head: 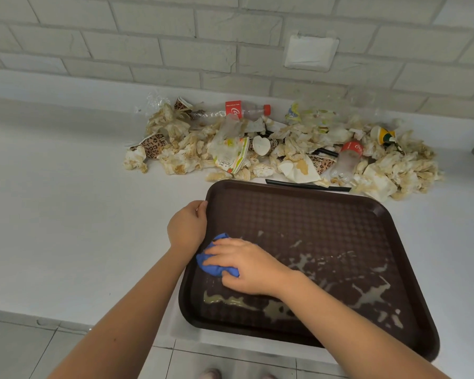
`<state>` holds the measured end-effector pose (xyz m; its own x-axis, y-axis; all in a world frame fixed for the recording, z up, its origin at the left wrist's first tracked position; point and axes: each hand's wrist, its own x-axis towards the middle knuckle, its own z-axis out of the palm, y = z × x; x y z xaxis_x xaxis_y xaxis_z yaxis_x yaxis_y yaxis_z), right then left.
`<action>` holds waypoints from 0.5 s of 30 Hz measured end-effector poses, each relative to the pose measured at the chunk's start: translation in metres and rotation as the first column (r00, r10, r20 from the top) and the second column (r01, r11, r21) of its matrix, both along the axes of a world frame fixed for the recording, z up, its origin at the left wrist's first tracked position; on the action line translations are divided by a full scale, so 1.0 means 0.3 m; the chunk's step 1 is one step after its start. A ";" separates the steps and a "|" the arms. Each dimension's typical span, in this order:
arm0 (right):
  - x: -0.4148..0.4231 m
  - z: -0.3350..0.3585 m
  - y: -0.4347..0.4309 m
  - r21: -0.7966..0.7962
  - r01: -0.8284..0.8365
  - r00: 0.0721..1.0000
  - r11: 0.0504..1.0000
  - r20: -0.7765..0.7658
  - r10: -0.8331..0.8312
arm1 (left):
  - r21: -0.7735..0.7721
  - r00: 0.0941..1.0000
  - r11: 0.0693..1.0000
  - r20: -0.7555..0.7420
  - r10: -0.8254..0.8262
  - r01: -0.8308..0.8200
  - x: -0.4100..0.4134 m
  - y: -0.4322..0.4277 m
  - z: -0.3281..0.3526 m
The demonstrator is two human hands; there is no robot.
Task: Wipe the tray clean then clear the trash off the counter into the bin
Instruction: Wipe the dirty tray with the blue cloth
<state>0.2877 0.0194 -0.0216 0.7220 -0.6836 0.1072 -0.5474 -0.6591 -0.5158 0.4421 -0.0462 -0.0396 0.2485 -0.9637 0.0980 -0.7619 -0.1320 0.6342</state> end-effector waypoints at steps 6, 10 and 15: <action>-0.100 0.075 -0.064 0.380 0.235 0.885 0.895 0.297 -0.358 | 0.007 0.999 1.000 0.047 -0.019 0.019 0.004 -0.004 -0.001; -0.206 0.086 -0.175 0.256 0.436 0.858 0.863 0.173 -0.484 | 0.028 0.998 0.999 0.058 -0.034 0.032 0.002 0.003 0.011; -0.209 -0.017 -0.198 0.097 0.448 0.890 0.889 -0.145 -0.433 | 0.047 0.995 0.998 0.092 -0.041 0.036 -0.002 0.001 0.013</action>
